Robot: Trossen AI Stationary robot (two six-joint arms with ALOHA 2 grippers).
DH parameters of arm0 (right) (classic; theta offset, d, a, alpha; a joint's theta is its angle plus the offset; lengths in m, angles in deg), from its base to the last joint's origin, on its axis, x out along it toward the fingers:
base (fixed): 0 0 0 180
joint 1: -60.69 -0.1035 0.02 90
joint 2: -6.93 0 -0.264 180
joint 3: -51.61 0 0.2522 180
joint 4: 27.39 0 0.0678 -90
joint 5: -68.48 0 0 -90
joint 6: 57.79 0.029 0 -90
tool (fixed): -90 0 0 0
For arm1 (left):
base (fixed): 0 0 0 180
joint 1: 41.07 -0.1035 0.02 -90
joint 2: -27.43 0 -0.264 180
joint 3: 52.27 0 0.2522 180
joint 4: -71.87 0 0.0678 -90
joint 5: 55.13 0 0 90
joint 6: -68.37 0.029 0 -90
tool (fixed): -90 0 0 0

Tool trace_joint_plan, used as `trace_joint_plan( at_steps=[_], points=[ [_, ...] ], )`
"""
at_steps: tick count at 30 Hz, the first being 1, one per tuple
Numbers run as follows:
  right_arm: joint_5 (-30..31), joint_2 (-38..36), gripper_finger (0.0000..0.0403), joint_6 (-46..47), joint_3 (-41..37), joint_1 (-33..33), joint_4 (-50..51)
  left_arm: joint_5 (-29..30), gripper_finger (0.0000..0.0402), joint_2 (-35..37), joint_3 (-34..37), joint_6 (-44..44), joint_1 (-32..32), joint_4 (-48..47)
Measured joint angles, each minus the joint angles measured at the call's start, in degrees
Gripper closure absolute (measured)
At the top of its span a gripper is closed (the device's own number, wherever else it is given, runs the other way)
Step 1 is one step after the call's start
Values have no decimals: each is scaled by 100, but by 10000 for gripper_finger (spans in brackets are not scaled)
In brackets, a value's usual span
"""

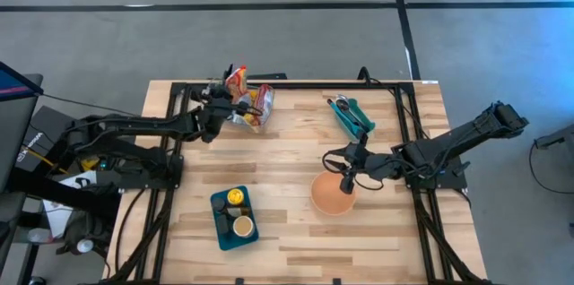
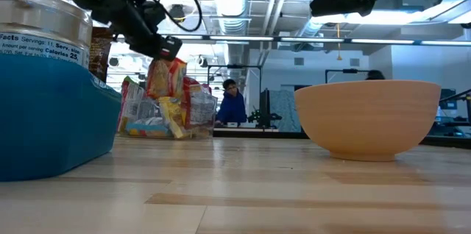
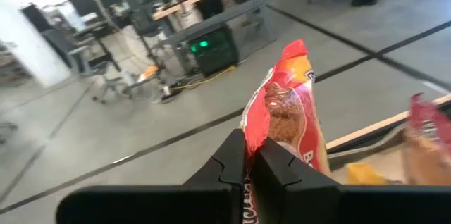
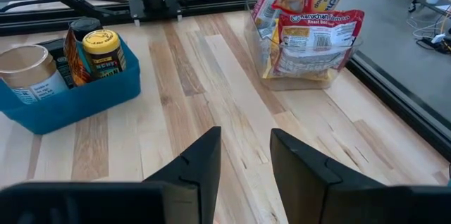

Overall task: Pick & Place Food Item
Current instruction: Put the red noodle pack into the transparent bin

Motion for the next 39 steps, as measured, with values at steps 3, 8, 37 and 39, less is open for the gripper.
trace_joint_plan(
  at_steps=[3,8,37,39],
  points=[
    [0,0,286,-1,0,0,-1,198,400,-101,0,-2,-12,3],
    [0,0,286,0,0,0,0,313,398,-137,0,-31,-108,13],
    [0,0,286,0,4,-144,42,-1085,391,-680,-4,-682,-225,-306],
    [0,0,286,0,4,-144,42,-1188,385,-678,-4,-688,-225,-319]
  ],
)
